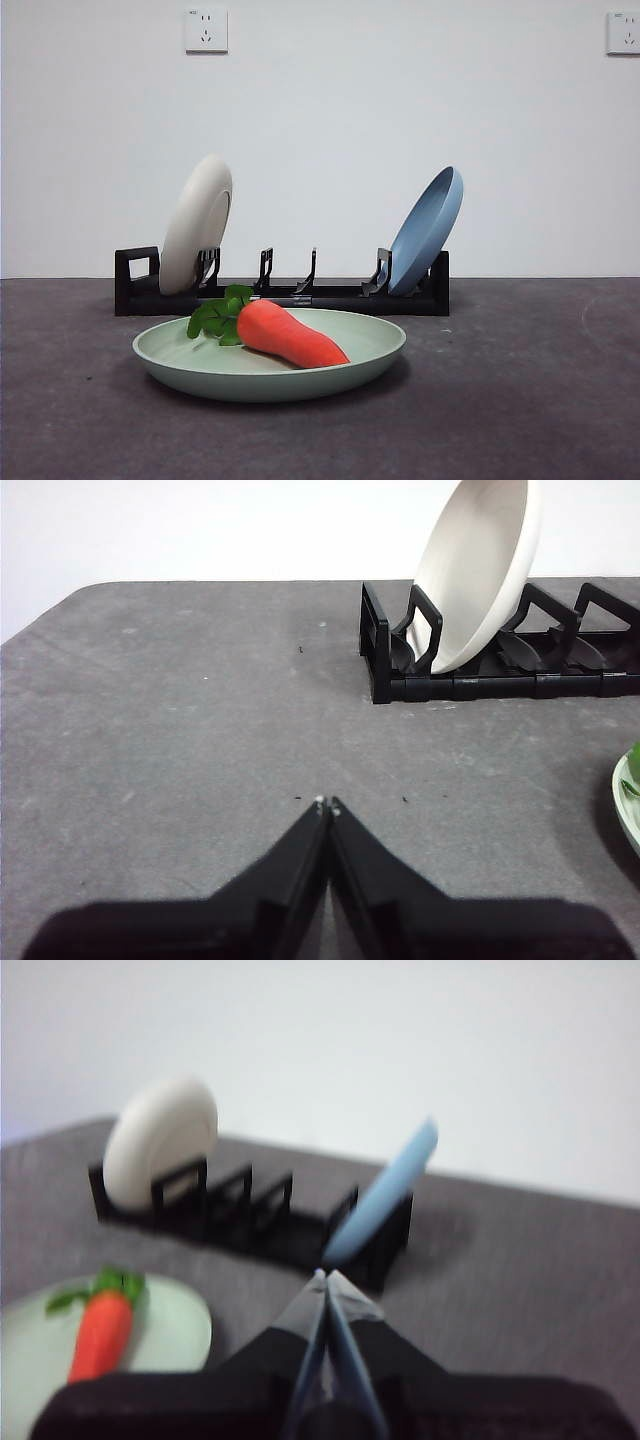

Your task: Take the green plate from the plate rack,put the plate on the table,take the carrot from the table,put the carrot in the plate

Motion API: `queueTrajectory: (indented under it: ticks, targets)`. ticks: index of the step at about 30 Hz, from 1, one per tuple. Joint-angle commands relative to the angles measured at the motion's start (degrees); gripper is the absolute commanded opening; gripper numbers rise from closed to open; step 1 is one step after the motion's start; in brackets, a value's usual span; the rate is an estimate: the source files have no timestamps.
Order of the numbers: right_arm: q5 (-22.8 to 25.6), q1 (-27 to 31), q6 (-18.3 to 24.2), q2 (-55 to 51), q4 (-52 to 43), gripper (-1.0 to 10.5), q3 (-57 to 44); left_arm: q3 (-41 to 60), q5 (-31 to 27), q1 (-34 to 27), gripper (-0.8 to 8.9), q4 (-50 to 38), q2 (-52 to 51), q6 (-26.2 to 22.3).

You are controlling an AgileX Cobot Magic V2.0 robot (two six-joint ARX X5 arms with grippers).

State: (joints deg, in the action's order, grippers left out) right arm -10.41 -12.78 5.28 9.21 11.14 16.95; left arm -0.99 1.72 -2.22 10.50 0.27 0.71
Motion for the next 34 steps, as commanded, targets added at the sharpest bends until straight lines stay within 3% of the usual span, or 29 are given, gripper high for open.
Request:
queueTrajectory:
  ticks: [1, 11, 34]
  targets:
    - [-0.1, 0.0, -0.8, -2.7, -0.8, 0.0, -4.0, 0.8, -0.1, -0.2, -0.03, -0.3, -0.2, 0.4]
    - [-0.1, 0.0, -5.4, -9.2, -0.9, 0.0, -13.7, 0.8, -0.1, -0.2, -0.03, -0.3, -0.2, 0.4]
    - [0.1, 0.0, -5.8, -9.1, -1.2, 0.0, -16.5, 0.8, -0.1, -0.2, -0.03, -0.3, -0.2, 0.4]
